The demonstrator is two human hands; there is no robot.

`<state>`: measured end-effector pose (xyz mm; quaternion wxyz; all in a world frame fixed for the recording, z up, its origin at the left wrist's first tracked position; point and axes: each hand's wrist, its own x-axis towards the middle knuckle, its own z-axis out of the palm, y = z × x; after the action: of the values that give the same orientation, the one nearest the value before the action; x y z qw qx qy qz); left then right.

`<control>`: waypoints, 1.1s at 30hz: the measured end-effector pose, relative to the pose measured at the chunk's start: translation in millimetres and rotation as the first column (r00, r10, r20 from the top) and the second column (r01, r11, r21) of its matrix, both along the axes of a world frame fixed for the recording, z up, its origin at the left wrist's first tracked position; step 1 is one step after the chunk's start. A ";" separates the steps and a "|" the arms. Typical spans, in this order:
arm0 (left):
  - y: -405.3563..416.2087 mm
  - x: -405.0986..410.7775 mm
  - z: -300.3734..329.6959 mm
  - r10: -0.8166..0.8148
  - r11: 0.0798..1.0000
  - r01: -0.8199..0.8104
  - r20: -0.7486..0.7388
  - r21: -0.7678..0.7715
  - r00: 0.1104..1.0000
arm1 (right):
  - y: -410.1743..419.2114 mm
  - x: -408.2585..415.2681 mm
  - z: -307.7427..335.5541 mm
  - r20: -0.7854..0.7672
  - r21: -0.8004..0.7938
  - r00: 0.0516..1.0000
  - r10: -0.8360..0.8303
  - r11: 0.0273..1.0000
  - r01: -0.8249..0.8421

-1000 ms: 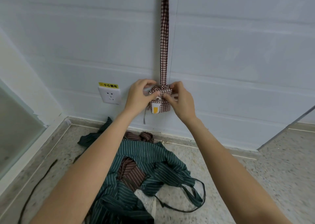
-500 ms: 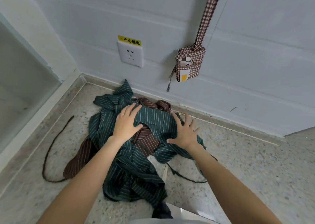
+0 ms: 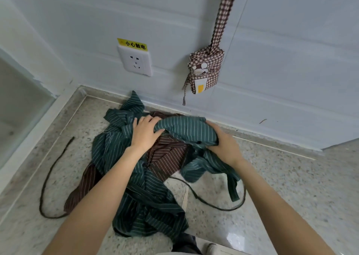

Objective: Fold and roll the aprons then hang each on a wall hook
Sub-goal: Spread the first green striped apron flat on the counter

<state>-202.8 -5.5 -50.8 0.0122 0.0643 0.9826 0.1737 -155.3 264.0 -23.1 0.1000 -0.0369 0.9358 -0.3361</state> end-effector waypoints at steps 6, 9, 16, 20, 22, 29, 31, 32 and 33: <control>39.0 15.5 88.3 0.091 0.824 -0.098 0.041 0.558 0.995 | 21.7 3.4 73.8 -0.170 -0.262 0.985 0.044 0.961 -0.088; 56.0 45.2 115.9 0.029 0.623 -0.188 0.217 0.759 0.976 | 32.9 19.2 103.2 -0.169 -0.397 0.985 0.043 0.911 -0.108; 93.0 150.5 155.2 0.114 0.296 -0.154 0.125 0.943 0.986 | 32.8 71.8 140.6 -0.199 -0.578 0.957 0.211 0.763 -0.288; 101.0 228.9 156.6 0.244 0.421 -0.147 0.044 0.895 0.969 | 14.5 115.5 145.6 -0.227 -0.597 0.906 0.357 0.684 -0.419; 102.1 273.2 153.7 0.389 0.444 -0.231 0.046 0.866 0.920 | -0.4 143.6 142.5 -0.228 -0.584 0.855 0.465 0.638 -0.502; 70.3 407.4 161.7 0.699 0.305 -0.431 0.108 0.849 0.707 | -65.2 232.8 134.3 -0.152 -0.613 0.687 0.711 0.478 -0.630; 63.3 438.9 163.8 0.754 0.281 -0.466 0.108 0.839 0.648 | -88.8 261.3 131.2 -0.103 -0.632 0.637 0.764 0.444 -0.635; 59.7 450.6 164.5 0.782 0.285 -0.489 0.095 0.824 0.616 | -98.7 272.3 129.7 -0.079 -0.645 0.620 0.781 0.434 -0.629; 53.9 465.5 164.9 0.813 0.291 -0.518 0.077 0.805 0.577 | -110.3 285.0 128.0 -0.054 -0.658 0.595 0.802 0.420 -0.626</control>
<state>262.7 48.4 114.0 -0.2649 -0.3311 0.7270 0.5401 129.7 153.7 104.8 0.3422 -0.4194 0.6394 -0.5461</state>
